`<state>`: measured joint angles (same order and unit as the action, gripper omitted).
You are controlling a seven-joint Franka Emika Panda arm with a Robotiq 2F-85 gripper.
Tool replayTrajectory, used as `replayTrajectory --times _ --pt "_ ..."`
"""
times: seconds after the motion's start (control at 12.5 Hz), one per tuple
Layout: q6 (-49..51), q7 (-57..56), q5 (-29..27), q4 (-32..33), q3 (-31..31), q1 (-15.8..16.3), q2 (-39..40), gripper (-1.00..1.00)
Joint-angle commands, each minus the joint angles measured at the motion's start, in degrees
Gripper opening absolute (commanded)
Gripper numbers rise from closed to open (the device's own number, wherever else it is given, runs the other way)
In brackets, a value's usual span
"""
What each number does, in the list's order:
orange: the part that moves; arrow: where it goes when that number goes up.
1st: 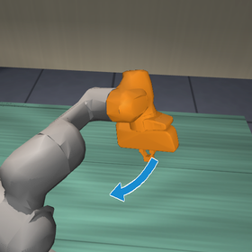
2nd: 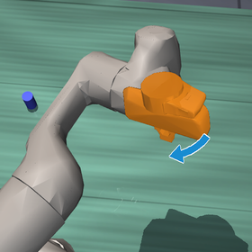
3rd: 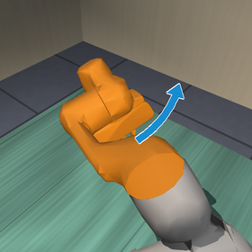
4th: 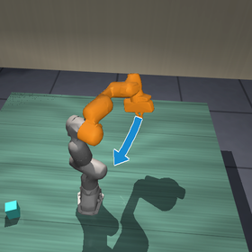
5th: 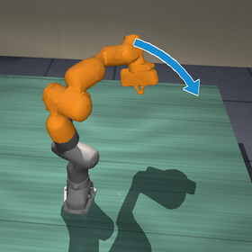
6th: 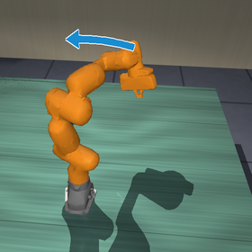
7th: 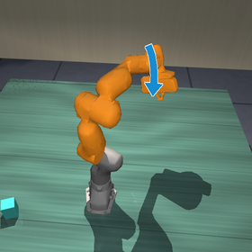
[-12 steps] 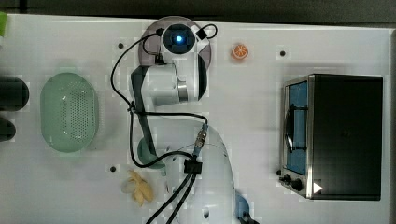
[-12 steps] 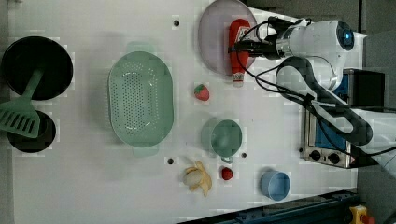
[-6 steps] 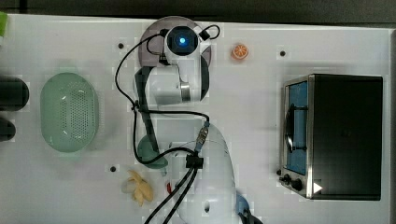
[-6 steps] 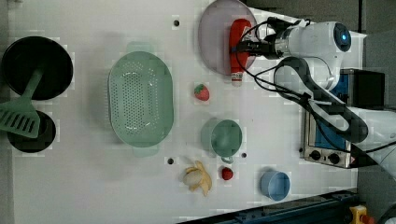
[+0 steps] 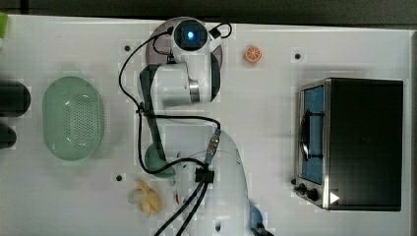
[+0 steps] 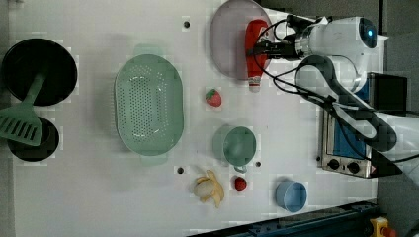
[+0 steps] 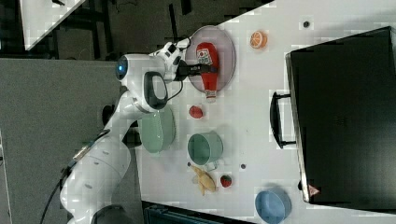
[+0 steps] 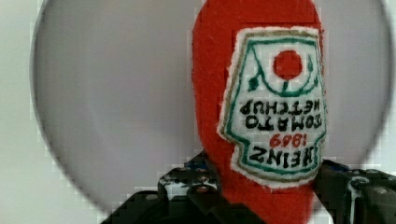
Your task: Pick ketchup from plate and place it on table.
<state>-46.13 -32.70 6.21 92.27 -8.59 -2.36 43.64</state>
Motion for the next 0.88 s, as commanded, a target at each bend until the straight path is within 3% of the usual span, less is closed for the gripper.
replayTrajectory --times 0.08,0.56,0.88 --pt "5.6 3.7 -0.6 -2.1 -0.5 -1.9 -10.9 0.16" --pt "21.3 3.8 -9.9 -1.7 -0.2 -5.9 -23.2 0.16" --pt "28.2 3.9 -10.3 1.2 3.0 -7.6 -29.9 0.16"
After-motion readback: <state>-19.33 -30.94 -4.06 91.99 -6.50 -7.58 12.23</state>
